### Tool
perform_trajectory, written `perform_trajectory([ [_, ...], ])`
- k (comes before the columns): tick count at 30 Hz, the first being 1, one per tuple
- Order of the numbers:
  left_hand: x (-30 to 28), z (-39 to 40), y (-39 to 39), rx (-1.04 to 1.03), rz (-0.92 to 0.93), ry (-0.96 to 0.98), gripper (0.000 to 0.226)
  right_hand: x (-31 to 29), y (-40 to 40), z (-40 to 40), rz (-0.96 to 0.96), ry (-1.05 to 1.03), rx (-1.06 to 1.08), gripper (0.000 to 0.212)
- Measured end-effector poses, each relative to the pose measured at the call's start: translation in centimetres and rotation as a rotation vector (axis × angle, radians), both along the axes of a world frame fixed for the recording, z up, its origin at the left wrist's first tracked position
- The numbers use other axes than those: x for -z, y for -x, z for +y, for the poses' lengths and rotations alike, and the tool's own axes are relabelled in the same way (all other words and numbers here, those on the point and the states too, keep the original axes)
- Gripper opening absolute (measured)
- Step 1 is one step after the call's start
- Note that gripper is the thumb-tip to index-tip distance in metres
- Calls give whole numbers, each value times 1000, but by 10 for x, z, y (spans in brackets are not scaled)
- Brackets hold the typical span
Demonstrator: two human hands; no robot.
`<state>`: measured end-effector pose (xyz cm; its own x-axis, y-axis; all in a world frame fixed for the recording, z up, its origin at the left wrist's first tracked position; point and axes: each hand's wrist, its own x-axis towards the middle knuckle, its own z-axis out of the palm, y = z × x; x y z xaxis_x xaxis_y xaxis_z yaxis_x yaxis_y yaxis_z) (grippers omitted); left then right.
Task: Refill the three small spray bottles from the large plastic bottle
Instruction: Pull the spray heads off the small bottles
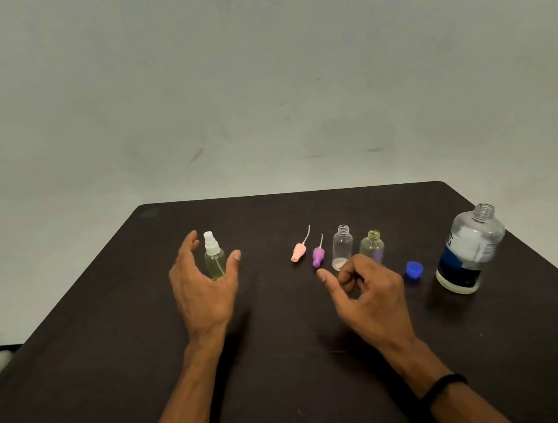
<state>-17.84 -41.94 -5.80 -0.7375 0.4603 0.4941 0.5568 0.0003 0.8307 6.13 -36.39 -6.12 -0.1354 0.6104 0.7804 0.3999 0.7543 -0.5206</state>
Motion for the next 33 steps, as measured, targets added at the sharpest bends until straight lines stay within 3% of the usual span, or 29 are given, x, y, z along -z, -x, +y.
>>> perform_trajectory([
  [4,-1,-2,0,-1,-2,-94,43,0,1,-2,-37,40,-56,37],
  [9,-13,-3,-16,180,-73,-125,37,-5,4,-7,-36,192,-158,33],
  [14,-23,-3,-54,712,-368,-47,30,-10,9,-11,85,645,-430,35],
  [19,-20,4,-66,811,-530,29,36,-12,11,-9,228,833,-534,33],
  [24,-25,22,-54,1188,-880,174,40,-14,8,-5,380,1051,-733,31],
  [27,-25,28,-50,1265,-916,188,40,-14,6,-2,397,1111,-792,34],
  [33,-22,29,-45,1222,-985,137,33,-8,10,1,347,1075,-789,34],
])
